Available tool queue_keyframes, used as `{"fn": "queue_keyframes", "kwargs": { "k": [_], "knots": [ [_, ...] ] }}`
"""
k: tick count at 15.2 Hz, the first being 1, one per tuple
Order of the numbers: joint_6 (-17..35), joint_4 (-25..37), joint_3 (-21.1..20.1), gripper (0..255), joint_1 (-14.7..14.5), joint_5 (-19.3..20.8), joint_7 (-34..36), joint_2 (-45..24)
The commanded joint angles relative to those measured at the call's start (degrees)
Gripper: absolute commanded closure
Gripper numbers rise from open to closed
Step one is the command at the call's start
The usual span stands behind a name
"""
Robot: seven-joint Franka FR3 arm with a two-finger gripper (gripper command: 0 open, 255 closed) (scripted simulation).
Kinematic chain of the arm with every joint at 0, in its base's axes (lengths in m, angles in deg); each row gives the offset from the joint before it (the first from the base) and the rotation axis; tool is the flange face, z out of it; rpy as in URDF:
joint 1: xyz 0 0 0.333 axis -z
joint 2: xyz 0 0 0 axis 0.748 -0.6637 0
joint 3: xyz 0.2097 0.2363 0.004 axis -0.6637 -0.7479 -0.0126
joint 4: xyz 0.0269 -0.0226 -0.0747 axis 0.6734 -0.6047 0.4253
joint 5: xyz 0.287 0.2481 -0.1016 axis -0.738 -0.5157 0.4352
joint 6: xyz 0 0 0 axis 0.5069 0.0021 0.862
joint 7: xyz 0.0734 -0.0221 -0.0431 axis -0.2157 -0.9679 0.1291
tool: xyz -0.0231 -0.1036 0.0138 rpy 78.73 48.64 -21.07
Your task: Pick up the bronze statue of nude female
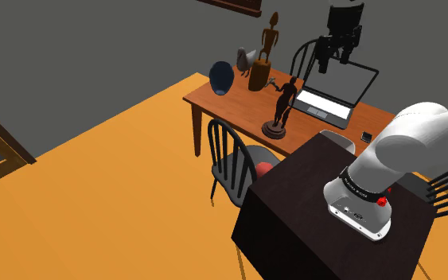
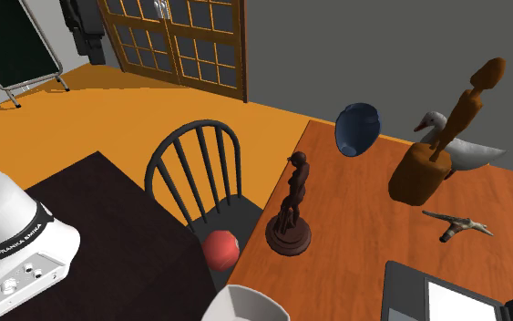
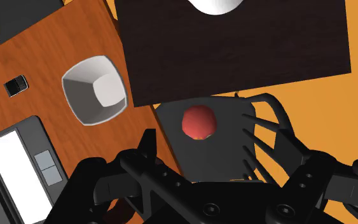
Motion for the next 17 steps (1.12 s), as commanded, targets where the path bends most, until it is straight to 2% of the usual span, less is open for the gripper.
{"fn": "queue_keyframes", "kwargs": {
  "k": [1, 10, 17],
  "knots": [
    [0.0, 0.0, 0.0, 0, 0.0, 0.0, 0.0, 0.0],
    [14.99, 0.35, 8.54, 0, 2.65, 4.82, -8.08, -13.21],
    [25.4, 5.11, 14.4, 0, 3.86, 5.01, -14.8, -26.82]
  ]
}}
